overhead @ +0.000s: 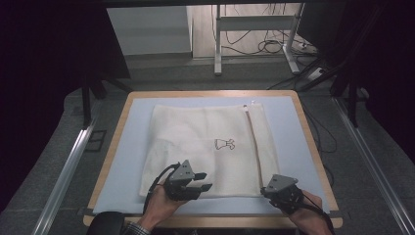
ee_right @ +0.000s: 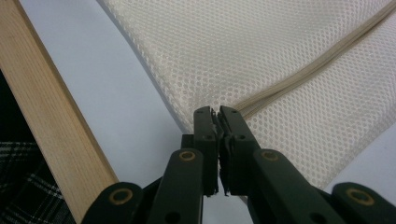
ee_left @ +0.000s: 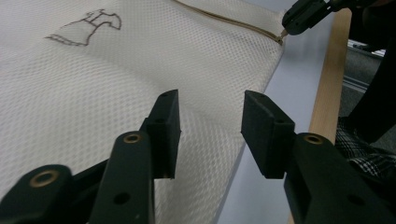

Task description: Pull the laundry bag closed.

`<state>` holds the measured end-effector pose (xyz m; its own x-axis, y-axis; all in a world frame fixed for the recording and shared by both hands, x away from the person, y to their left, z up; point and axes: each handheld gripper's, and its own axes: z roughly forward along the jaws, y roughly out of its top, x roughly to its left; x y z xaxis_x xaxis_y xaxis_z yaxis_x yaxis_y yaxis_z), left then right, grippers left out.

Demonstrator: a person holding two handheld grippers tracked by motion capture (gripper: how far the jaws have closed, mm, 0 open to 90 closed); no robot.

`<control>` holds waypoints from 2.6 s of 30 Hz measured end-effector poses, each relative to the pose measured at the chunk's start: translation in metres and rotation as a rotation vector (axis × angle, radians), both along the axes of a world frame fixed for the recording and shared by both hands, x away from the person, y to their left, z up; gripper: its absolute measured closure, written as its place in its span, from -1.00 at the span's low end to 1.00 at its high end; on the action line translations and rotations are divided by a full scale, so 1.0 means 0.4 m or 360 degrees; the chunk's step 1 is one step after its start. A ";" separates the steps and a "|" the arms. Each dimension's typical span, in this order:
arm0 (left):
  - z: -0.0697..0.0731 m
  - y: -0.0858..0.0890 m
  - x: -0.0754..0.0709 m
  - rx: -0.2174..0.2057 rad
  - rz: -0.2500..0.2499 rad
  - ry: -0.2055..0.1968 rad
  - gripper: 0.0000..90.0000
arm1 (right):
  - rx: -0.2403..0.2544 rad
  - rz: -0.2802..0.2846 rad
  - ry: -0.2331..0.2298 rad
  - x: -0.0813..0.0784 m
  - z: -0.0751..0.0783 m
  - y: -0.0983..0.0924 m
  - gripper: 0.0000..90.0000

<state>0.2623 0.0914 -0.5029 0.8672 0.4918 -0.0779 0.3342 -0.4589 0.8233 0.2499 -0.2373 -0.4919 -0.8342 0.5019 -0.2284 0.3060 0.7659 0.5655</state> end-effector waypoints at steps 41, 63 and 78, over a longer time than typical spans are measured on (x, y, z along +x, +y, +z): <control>-0.030 -0.236 0.060 0.0082 -0.0247 0.0054 0.99 | 0.0009 0.0004 -0.0012 0.002 -0.003 0.002 0.88; -0.061 -0.364 0.062 0.0121 -0.0310 0.0073 0.99 | -0.0028 0.0012 0.0002 0.001 0.001 -0.011 0.87; -0.086 -0.375 0.061 0.0163 -0.0284 0.0051 1.00 | -0.0110 0.0016 0.0011 0.002 -0.003 -0.012 0.87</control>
